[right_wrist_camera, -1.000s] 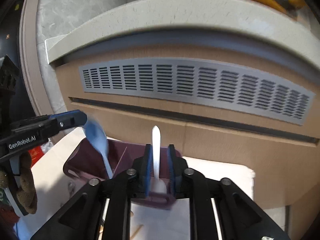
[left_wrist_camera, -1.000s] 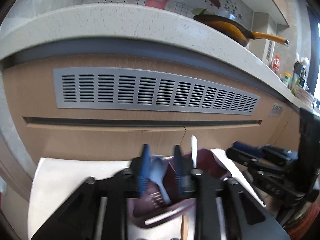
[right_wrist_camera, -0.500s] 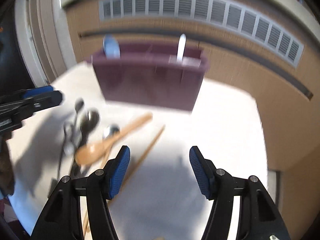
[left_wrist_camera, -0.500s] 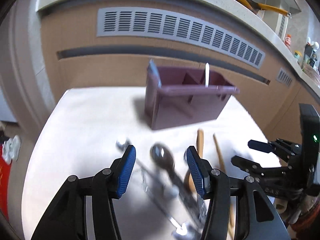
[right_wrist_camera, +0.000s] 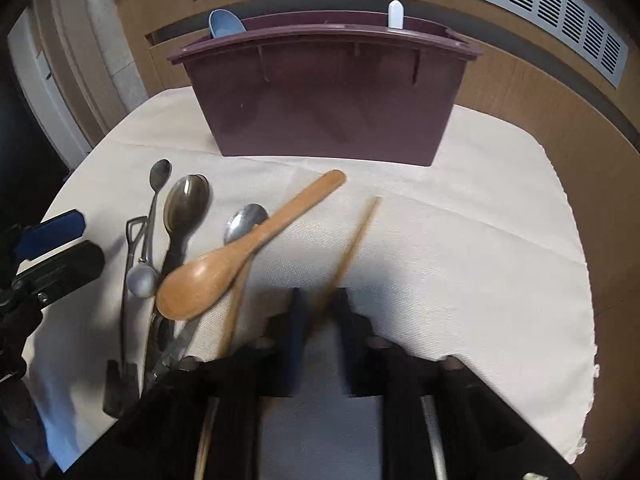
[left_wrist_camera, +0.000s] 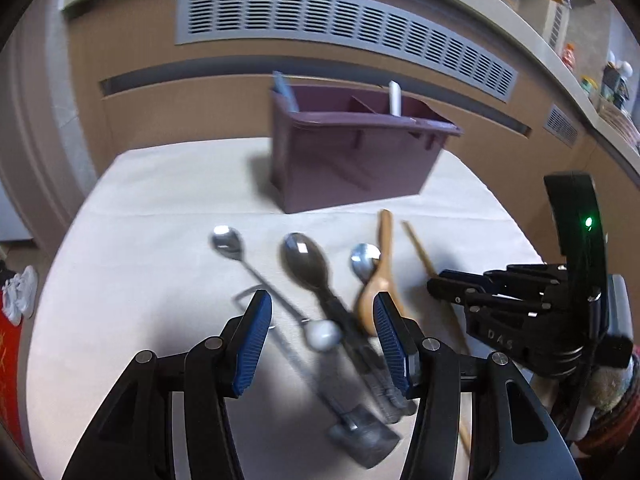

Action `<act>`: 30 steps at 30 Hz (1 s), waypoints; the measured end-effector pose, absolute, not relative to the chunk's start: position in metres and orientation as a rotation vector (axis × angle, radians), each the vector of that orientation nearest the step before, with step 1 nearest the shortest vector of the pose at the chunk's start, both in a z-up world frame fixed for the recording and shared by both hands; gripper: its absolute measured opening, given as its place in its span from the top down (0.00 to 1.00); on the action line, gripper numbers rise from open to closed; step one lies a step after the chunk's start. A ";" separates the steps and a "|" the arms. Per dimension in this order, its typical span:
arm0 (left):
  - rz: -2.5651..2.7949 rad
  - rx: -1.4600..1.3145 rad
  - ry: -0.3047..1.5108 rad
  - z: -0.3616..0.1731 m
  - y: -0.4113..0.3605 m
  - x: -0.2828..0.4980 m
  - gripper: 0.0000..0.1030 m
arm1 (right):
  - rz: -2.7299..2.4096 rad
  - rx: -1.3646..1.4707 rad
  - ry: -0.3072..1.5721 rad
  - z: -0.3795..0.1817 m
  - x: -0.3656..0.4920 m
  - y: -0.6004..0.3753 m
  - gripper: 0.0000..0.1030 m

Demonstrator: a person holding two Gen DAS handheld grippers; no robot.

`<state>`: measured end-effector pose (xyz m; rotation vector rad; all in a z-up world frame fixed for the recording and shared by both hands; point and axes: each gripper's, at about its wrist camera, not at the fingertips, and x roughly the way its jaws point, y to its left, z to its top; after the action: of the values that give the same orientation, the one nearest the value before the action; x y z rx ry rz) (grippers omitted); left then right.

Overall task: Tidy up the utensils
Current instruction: 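Grasp a wooden chopstick with the right tool while the left tool grasps the wooden spoon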

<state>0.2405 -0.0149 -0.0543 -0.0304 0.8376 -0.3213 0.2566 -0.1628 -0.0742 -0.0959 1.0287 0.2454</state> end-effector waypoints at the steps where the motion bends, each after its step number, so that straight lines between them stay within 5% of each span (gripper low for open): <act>1: -0.332 -0.019 0.844 -0.055 -0.020 0.242 0.48 | 0.254 -0.079 1.033 -0.074 0.257 -0.169 0.94; 7: -0.397 0.029 0.931 -0.065 -0.056 0.258 0.61 | 0.176 0.013 1.013 -0.070 0.254 -0.226 0.95; 20: -0.479 0.021 1.154 -0.083 -0.103 0.306 0.63 | 0.192 0.157 0.927 -0.056 0.246 -0.272 0.95; 30: -0.416 0.120 1.147 -0.077 -0.125 0.332 0.72 | 0.204 0.159 0.918 -0.054 0.244 -0.269 0.95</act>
<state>0.3322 -0.1255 -0.0769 0.1200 1.1470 -0.4156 0.2436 -0.2693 -0.0544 0.1589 0.9177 0.2043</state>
